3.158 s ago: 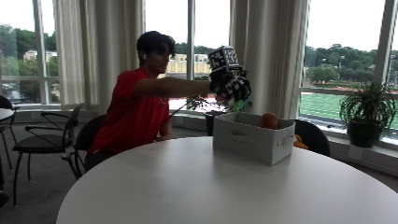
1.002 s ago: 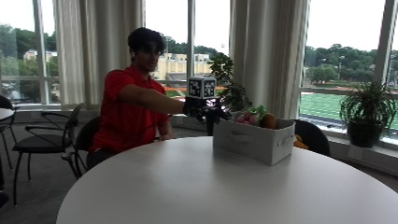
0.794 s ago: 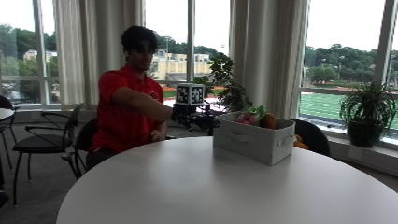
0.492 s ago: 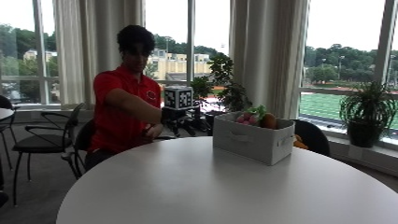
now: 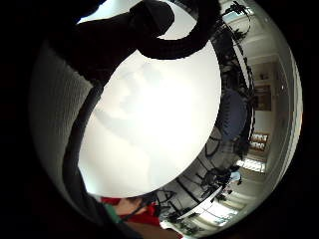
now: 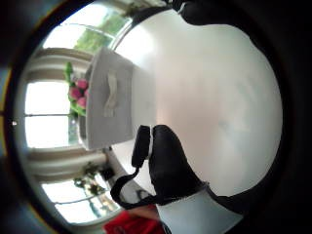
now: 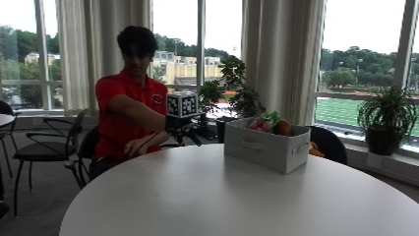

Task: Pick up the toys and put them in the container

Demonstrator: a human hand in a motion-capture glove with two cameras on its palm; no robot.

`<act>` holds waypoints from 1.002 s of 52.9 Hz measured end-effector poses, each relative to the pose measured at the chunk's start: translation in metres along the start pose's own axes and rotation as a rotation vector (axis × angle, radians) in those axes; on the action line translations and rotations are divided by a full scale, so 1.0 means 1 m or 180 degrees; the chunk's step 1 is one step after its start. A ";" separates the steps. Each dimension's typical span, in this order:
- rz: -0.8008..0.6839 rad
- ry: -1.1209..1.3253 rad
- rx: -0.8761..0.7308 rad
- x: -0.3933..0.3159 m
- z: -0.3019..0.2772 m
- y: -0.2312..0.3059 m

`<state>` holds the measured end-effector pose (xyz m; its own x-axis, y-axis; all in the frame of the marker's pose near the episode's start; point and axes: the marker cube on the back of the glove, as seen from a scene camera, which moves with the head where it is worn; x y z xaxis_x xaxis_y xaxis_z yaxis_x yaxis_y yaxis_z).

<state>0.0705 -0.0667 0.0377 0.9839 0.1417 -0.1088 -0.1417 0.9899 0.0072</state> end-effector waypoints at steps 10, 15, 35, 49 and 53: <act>-0.0064 0.0052 0.0063 -0.002 -0.004 0.001; -0.0065 0.0048 0.0074 -0.001 -0.004 0.001; -0.0074 0.0092 -0.0005 -0.008 0.002 0.003; -0.0084 0.0093 -0.0014 -0.011 0.004 0.003; -0.0099 0.0053 -0.0062 -0.012 0.005 0.005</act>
<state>0.0586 -0.0639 0.0439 0.9860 0.1105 -0.1252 -0.1133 0.9934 -0.0158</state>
